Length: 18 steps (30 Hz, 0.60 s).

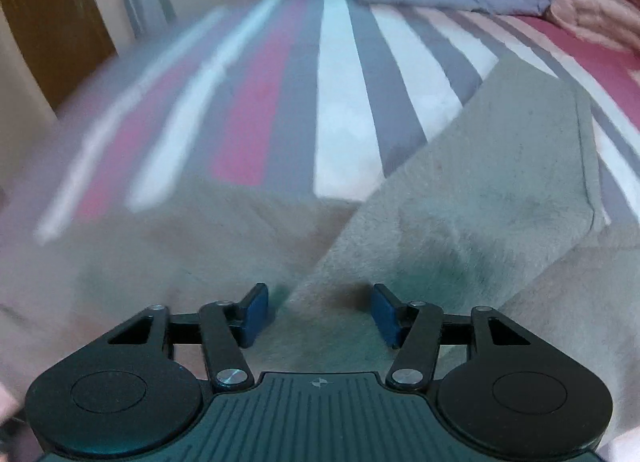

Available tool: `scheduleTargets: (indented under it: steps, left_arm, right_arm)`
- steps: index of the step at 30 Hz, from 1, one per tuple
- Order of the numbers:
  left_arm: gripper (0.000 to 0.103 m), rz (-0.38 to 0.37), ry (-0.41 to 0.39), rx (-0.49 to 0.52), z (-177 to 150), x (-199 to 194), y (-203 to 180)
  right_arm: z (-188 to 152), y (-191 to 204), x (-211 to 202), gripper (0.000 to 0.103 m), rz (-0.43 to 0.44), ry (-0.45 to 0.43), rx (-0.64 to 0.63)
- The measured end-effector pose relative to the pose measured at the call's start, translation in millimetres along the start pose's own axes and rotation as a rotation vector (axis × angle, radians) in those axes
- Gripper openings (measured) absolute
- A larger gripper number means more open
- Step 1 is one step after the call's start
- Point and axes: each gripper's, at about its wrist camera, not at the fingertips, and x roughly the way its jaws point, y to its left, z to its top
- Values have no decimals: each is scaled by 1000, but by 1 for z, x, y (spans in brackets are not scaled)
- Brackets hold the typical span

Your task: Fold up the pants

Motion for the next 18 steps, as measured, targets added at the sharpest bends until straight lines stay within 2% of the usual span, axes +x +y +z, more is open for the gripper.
scheduleTargets:
  steps: [1,2,6,8,10,11,13,14,16,18]
  left_arm:
    - [68,-11,1,-4,1,0,2]
    - [68,-19,0,-5,1,1,3]
    - [68,-24,-14,2,-4,-2,5]
    - [69,-16,-22,9,-6,-2,3]
    - [69,-8,-28,15,-9,-4,3]
    - [69,-6,-28,16,-9,-5,2]
    - [69,-10,-23,15,-8,-6,4]
    - [69,-14,-22,14,-8,-7,5]
    - [69,-23,-25,13,-9,-7,7]
    - [69,-24,-32,12,-9,-6,9]
  right_arm:
    - [-2,-1,2,4,15,8,-22]
    - [-8,-8,-1,4,32,9,-15]
    - [-44,-48,-54,4,102,-110,39]
    - [-73,-73,-77,4,149,-126,94]
    - [-107,-89,-82,4,163,-107,132]
    - [-123,-94,-75,5,163,-88,135]
    - [-139,-104,-70,9,206,-117,178]
    - [-139,-107,-74,20,220,-128,198]
    - [-134,-108,-90,41,192,-186,190]
    - [-124,-107,-107,41,167,-265,144]
